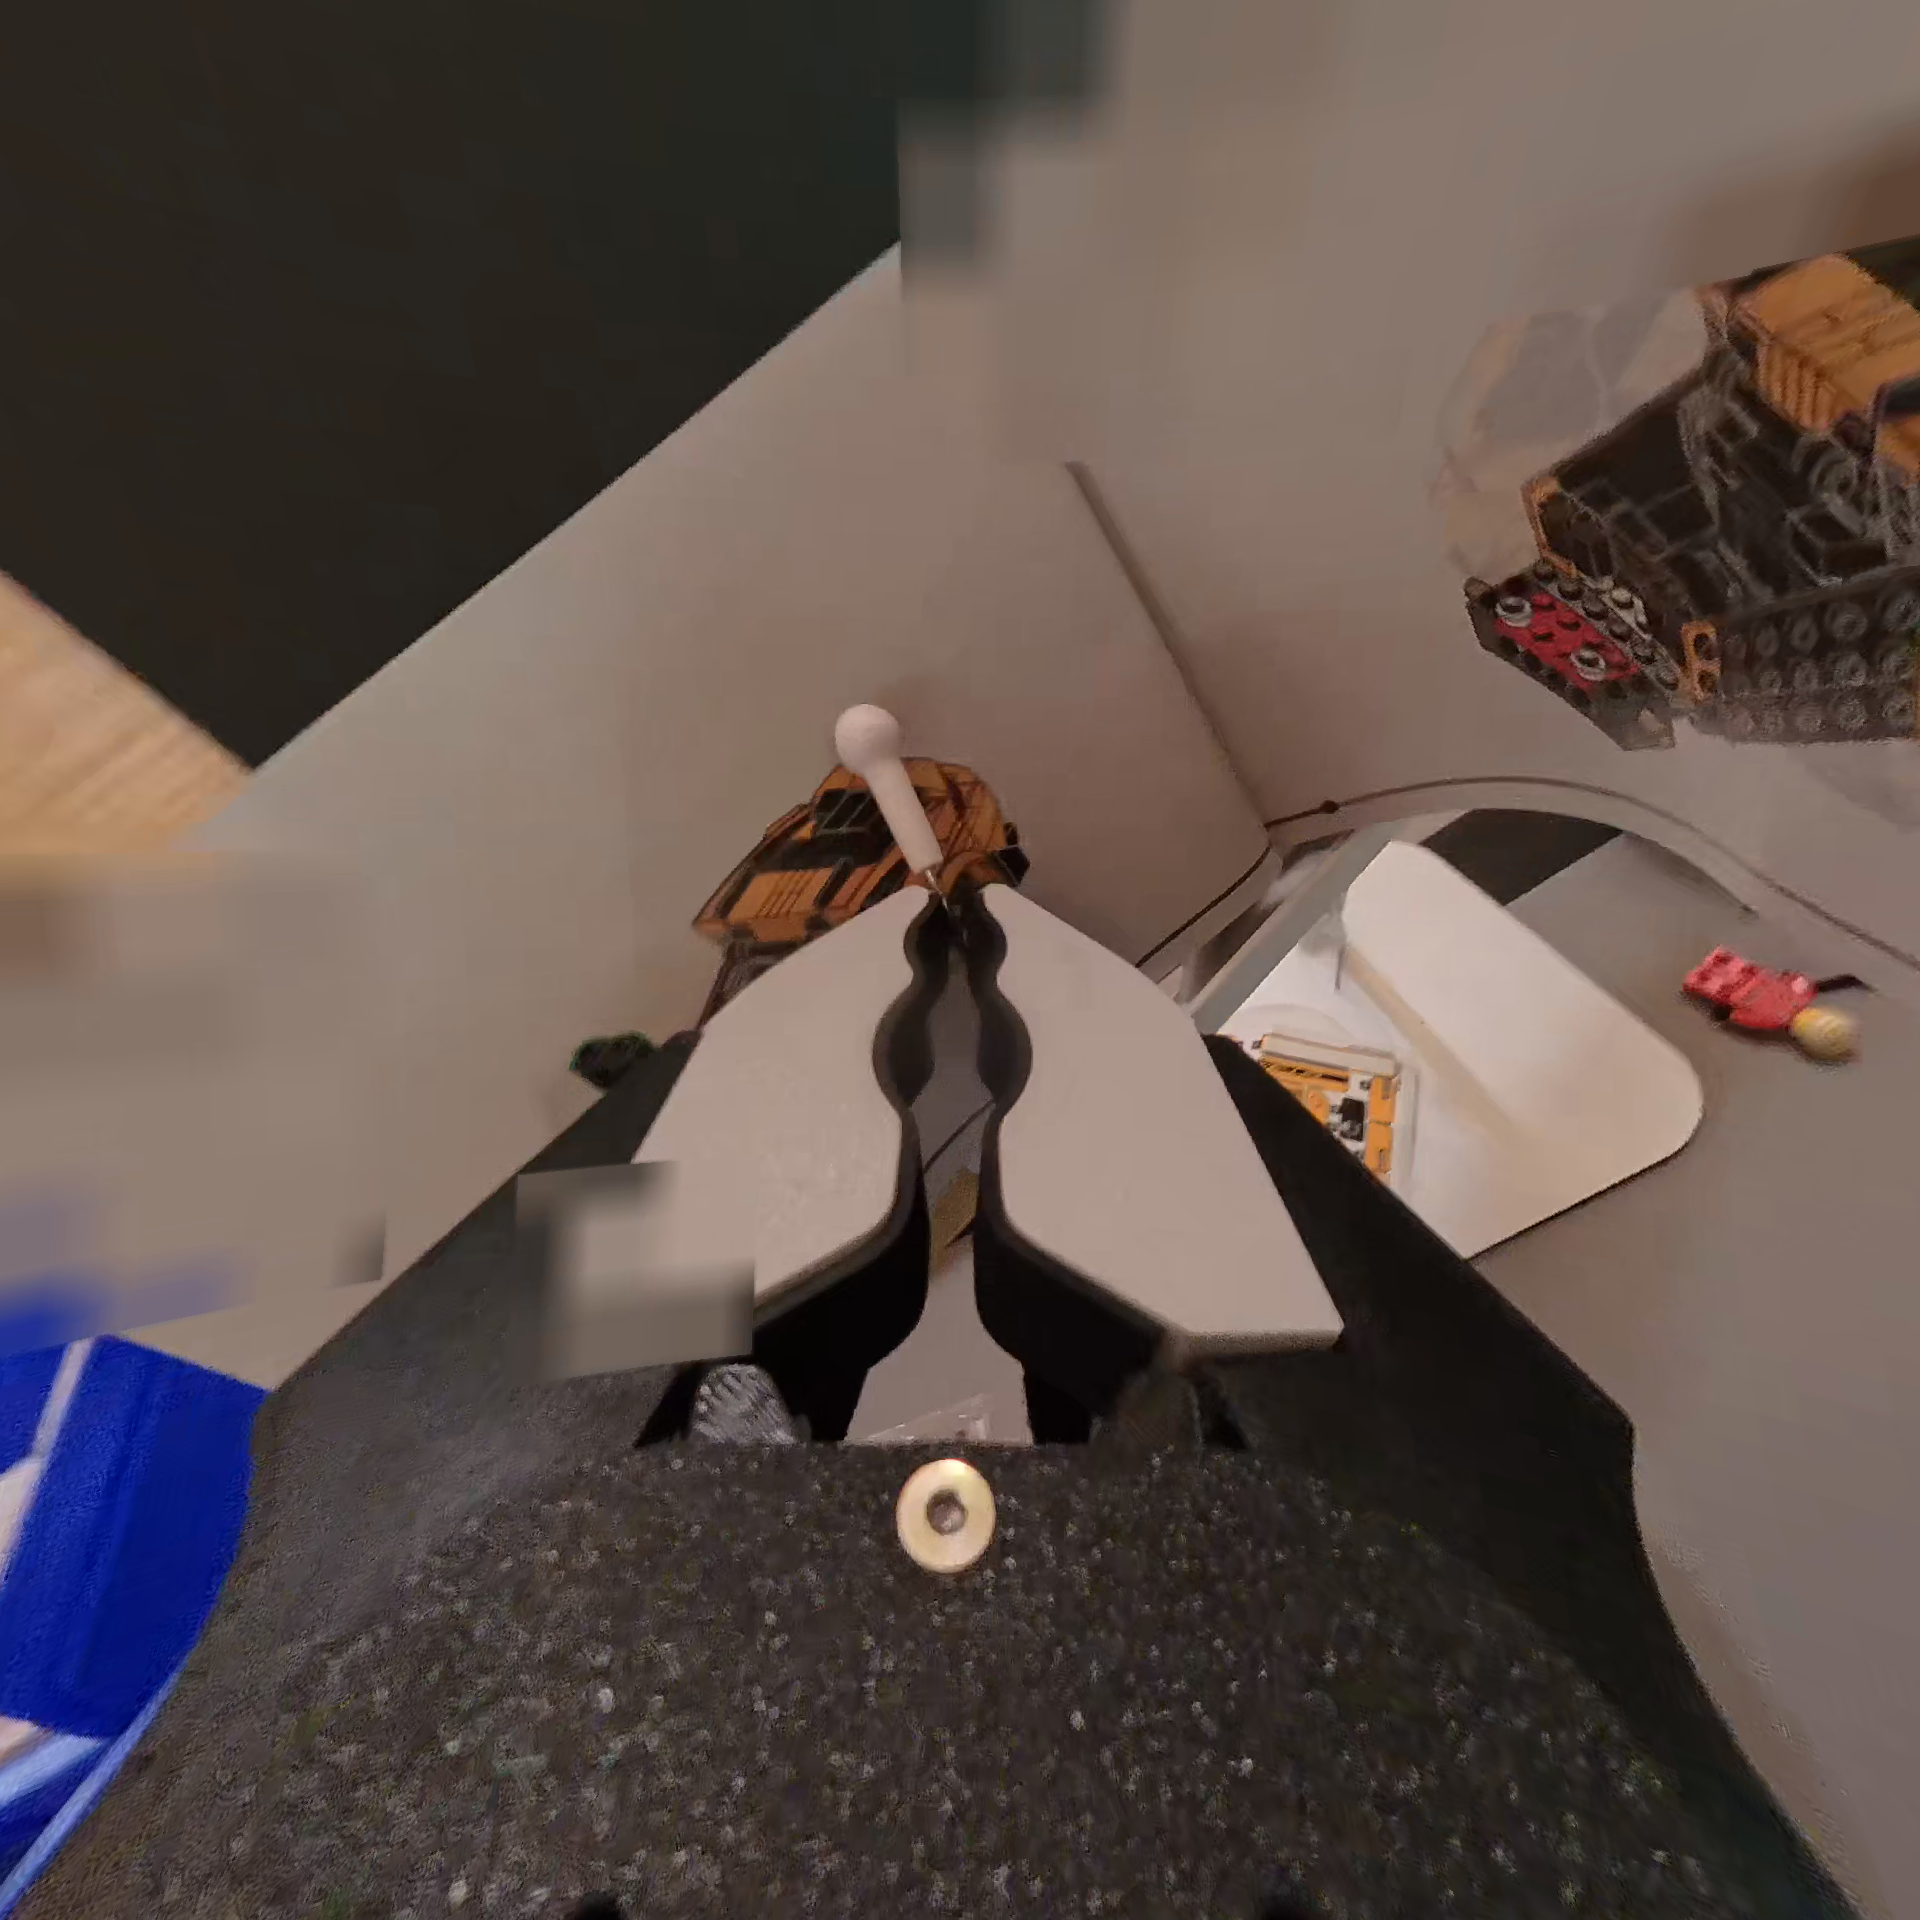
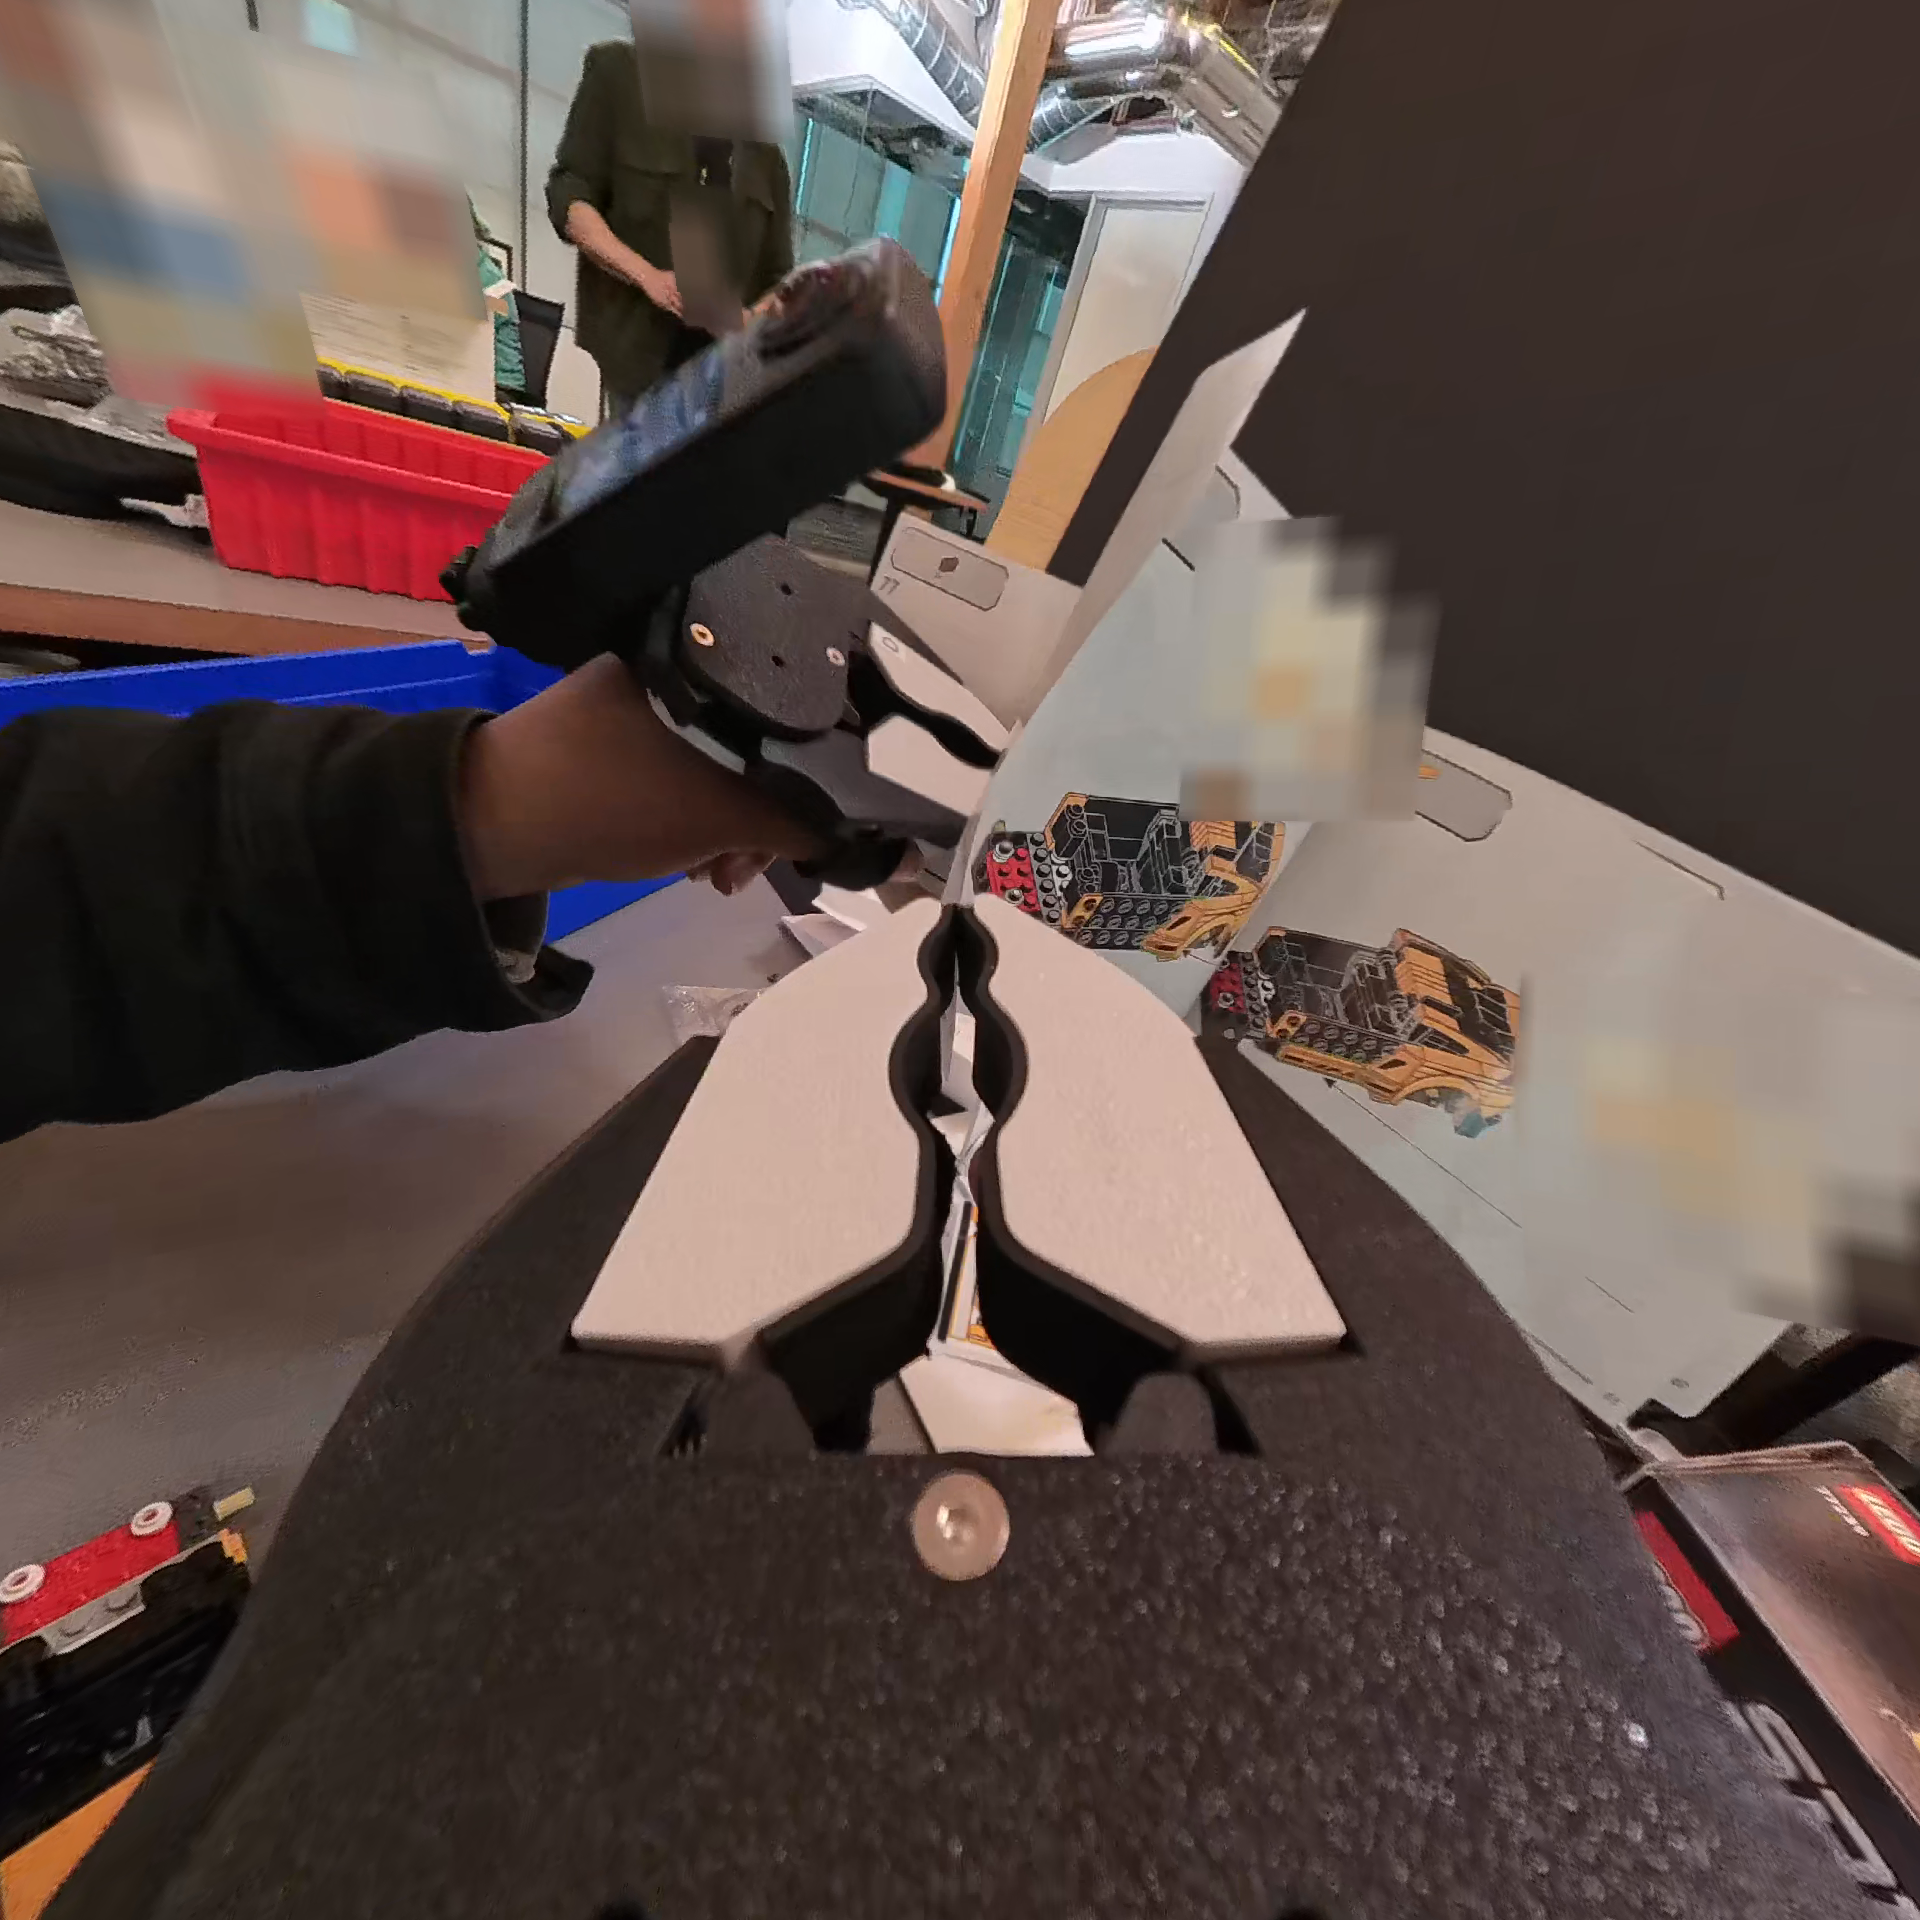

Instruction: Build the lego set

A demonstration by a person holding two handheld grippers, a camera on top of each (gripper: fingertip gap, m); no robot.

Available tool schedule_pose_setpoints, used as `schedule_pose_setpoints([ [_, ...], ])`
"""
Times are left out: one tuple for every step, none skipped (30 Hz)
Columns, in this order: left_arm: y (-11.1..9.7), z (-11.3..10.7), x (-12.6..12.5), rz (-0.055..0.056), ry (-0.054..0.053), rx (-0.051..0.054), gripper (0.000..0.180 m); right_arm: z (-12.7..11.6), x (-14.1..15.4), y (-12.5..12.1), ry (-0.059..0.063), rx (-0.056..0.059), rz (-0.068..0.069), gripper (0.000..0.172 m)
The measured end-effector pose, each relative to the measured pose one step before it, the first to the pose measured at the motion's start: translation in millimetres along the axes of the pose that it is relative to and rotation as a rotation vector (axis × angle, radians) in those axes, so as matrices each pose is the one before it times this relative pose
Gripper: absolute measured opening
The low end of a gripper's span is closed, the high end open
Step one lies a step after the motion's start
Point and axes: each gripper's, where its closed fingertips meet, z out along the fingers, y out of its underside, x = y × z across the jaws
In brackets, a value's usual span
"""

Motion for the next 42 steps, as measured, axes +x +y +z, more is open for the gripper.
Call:
schedule_pose_setpoints([
  [0.89,-1.89,-2.28,-0.0477,0.0097,0.0177,0.004,0.65,-0.99,0.78,-0.0002,-0.003,-0.0021,0.0],
  [0.51,-1.89,-1.4,-0.0574,0.0187,0.0194,0.003,0.66,-0.76,0.62,-0.0001,-0.003,-0.0029,0.0],
  [0.58,-1.78,-1.26,-0.0594,0.0214,0.0177,0.003,0.62,-0.71,0.24,-0.0003,-0.0023,-0.0025,0.0],
  [0.78,-1.55,-2.06,-0.0455,0.0132,0.0136,0.003,0.62,-0.61,-0.12,-0.0011,-0.0013,-0.0012,0.0],
  [0.64,-1.48,-1.58,-0.0355,0.0101,0.0134,0.003,0.51,-0.39,-0.34,-0.0012,-0.0005,-0.0007,0.0],
  [0.37,-1.32,-0.82,-0.0343,0.0123,0.0133,0.003,0.62,-0.2,-0.48,-0.0002,0.0008,-0.0002,0.0],
  [0.38,-1.28,-0.79,-0.0345,0.0119,0.012,0.003,0.45,-0.1,-0.32,-0.0003,0.0008,0.0009,0.0],
  [0.31,-1.28,-0.65,-0.0358,0.0123,0.0125,0.003,0.55,0.06,-0.06,-0.0002,0.0002,0.0022,0.0],
  [0.29,-1.13,-0.84,-0.0375,0.0125,0.0123,0.003,0.44,-0.15,0.0,-0.001,0.0003,0.0021,0.0],
  [0.23,-1.25,-0.77,-0.0379,0.0132,0.0127,0.003,0.48,-0.14,0.25,-0.0006,-0.0004,0.0004,0.0],
  [0.39,-1.34,-0.9,-0.0371,0.0123,0.013,0.002,0.36,0.17,0.55,0.0006,-0.001,-0.0011,0.0],
  [0.37,-1.56,-1.11,-0.0364,0.0108,0.0134,0.002,0.44,0.12,0.82,0.0004,-0.0014,-0.0006,0.0],
  [0.55,-1.55,-1.05,-0.04,0.0125,0.0137,0.002,0.4,0.24,0.79,0.0002,-0.0012,0.0021,0.0],
  [0.44,-1.73,-0.87,-0.0433,0.0143,0.0138,0.002,0.3,0.17,0.75,-0.0009,-0.0004,0.004,0.0],
  [0.36,-1.79,-1.0,-0.0429,0.0141,0.0128,0.002,0.42,0.13,0.61,-0.0012,-0.0001,0.0043,0.0],
  [0.43,-1.83,-1.13,-0.0382,0.0124,0.0118,0.002,0.54,0.26,0.41,-0.001,0.0001,0.0047,0.0],
  [0.55,-1.79,-0.96,-0.0362,0.0119,0.0116,0.002,0.82,-0.03,0.27,-0.0019,0.0001,0.0058,0.0],
  [0.59,-1.85,-0.75,-0.038,0.0131,0.0128,0.002,1.08,-0.61,-0.11,-0.0036,0.0005,0.0057,0.0],
  [0.55,-1.76,-1.13,-0.041,0.0125,0.0113,0.002,1.21,-0.99,-0.5,-0.0045,0.0008,0.0018,0.0],
  [0.57,-1.77,-1.29,-0.0454,0.0135,0.0113,0.002,1.36,-1.21,-0.79,-0.0031,0.0015,-0.0021,0.0],
  [0.73,-1.67,-1.61,-0.0471,0.0131,0.0124,0.002,1.67,-1.51,-1.02,-0.0035,0.002,-0.0015,0.0],
  [0.64,-1.61,-1.99,-0.0442,0.0111,0.013,0.002,2.14,-1.9,-1.23,-0.006,0.0014,0.0012,0.0],
  [0.71,-1.4,-1.75,-0.042,0.0119,0.0125,0.002,2.64,-2.33,-1.45,-0.0067,0.0007,0.0005,0.0],
  [0.78,-1.27,-1.29,-0.0422,0.0132,0.0124,0.002,2.94,-2.27,-1.52,-0.0058,-0.0003,-0.0026,0.0],
  [0.39,-1.26,-1.42,-0.0391,0.0117,0.0134,0.002,3.54,-2.56,-1.64,-0.0057,-0.0012,-0.0042,0.0],
  [0.39,-1.16,-1.47,-0.0324,0.0089,0.0119,0.002,3.97,-2.42,-1.83,-0.0045,-0.0022,-0.003,0.0],
  [0.4,-1.09,-1.28,-0.0279,0.0078,0.0112,0.002,4.65,-2.43,-1.77,-0.0036,-0.0038,-0.0015,0.0],
  [0.39,-0.97,-1.19,-0.0258,0.0072,0.0116,0.002,5.14,-2.59,-2.0,-0.0045,-0.0039,-0.0005,0.0],
  [0.42,-1.16,-1.49,-0.0269,0.005,0.0111,0.002,5.84,-2.94,-2.17,-0.0056,-0.0035,-0.0008,0.0],
  [0.63,-1.2,-1.53,-0.0291,0.0072,0.0105,0.002,6.28,-3.21,-2.32,-0.0061,-0.0026,-0.0023,0.0],
  [0.66,-1.2,-1.46,-0.0278,0.0083,0.0098,0.002,7.01,-3.43,-2.11,-0.0061,-0.0048,-0.0039,0.0],
  [0.54,-1.16,-1.48,-0.0264,0.0099,0.0101,0.002,7.76,-3.35,-1.87,-0.0058,-0.0056,-0.0041,0.0],
  [0.61,-1.17,-1.94,-0.0245,0.0072,0.0091,0.002,8.54,-3.36,-1.81,-0.0055,-0.006,-0.0022,0.0],
  [0.55,-1.02,-1.49,-0.0233,0.0102,0.0072,0.002,9.2,-3.63,-1.04,-0.0058,-0.0096,-0.0023,0.0],
  [0.51,-0.75,-1.09,-0.0245,0.0139,0.0082,0.002,9.98,-3.2,-0.19,-0.0026,-0.0131,-0.0048,0.0],
  [0.27,-0.59,-1.17,-0.0249,0.0123,0.0082,0.002,10.52,-2.49,0.66,0.0017,-0.016,-0.0072,0.0],
  [0.29,-0.61,-0.96,-0.022,0.0135,0.0065,0.002,10.71,-2.21,1.57,0.003,-0.0184,-0.0087,0.0],
  [0.27,-0.44,-0.97,-0.0167,0.0111,0.0061,0.002,10.83,-2.03,1.88,0.0025,-0.0178,-0.0081,0.0],
  [0.23,-0.41,-0.88,-0.0121,0.0104,0.0053,0.002,10.57,-1.83,1.92,0.0015,-0.0168,-0.007,0.0],
  [0.15,-0.35,-0.97,-0.0098,0.0087,0.004,0.002,10.21,-1.23,2.28,0.0046,-0.0194,-0.0094,0.0],
  [0.2,-0.32,-0.5,-0.0104,0.0099,0.0039,0.002,9.63,-0.39,2.4,0.0087,-0.0207,-0.0103,0.0],
  [0.14,-0.23,-0.89,-0.0105,0.0058,0.0035,0.002,8.94,0.05,2.68,0.0086,-0.0226,-0.0106,0.0],
])
